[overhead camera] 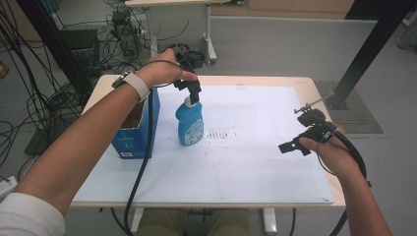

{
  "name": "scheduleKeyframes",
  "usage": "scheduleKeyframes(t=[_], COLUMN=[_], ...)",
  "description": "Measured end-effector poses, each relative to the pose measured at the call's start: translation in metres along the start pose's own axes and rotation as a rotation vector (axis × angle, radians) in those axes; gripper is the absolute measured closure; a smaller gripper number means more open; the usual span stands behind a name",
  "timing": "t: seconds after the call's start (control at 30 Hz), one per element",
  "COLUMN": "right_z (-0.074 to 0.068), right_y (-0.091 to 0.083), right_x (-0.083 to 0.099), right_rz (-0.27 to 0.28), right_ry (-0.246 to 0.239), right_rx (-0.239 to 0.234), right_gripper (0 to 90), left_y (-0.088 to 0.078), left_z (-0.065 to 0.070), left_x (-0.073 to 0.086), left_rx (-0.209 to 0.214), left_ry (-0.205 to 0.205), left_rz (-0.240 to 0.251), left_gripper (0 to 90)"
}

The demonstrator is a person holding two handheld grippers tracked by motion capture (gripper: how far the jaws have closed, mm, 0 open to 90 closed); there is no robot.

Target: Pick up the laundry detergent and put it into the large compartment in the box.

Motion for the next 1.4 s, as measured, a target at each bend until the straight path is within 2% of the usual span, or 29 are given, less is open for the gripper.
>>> scheduleKeyframes(t=[0.57, 0.77, 0.9, 1.4], right_z=[0.0004, -0.0002, 0.0002, 0.0005], right_y=[0.0001, 0.0005, 0.0000, 0.0006], right_x=[0.0002, -0.0004, -0.0009, -0.0006], right_rz=[-0.001, -0.002, -0.004, -0.001], right_ry=[-0.009, 0.003, -0.014, -0.001], right_rx=[0.003, 0.001, 0.006, 0.002], right_gripper=[8.8, 8.8, 8.8, 8.8], left_y=[0.0008, 0.0013, 0.0016, 0.0025], left_z=[-0.0022, -0.0031, -0.0033, -0.0032], left_x=[0.0008, 0.0012, 0.0014, 0.0008], left_rx=[0.001, 0.002, 0.002, 0.002], left_ry=[-0.010, -0.010, -0.012, -0.014], left_rz=[-0.003, -0.006, -0.006, -0.006], left_gripper=[7.0, 7.0, 7.1, 7.2])
Point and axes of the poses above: each handheld gripper's, and its own axes: y roughly forward along the jaws, x roughly out of its underside, z roughly to its right, the point moved 5 cm from there along y, roughly forward along the jaws, and after that the axes turned 9 degrees about -x, right-handed, at the moved point
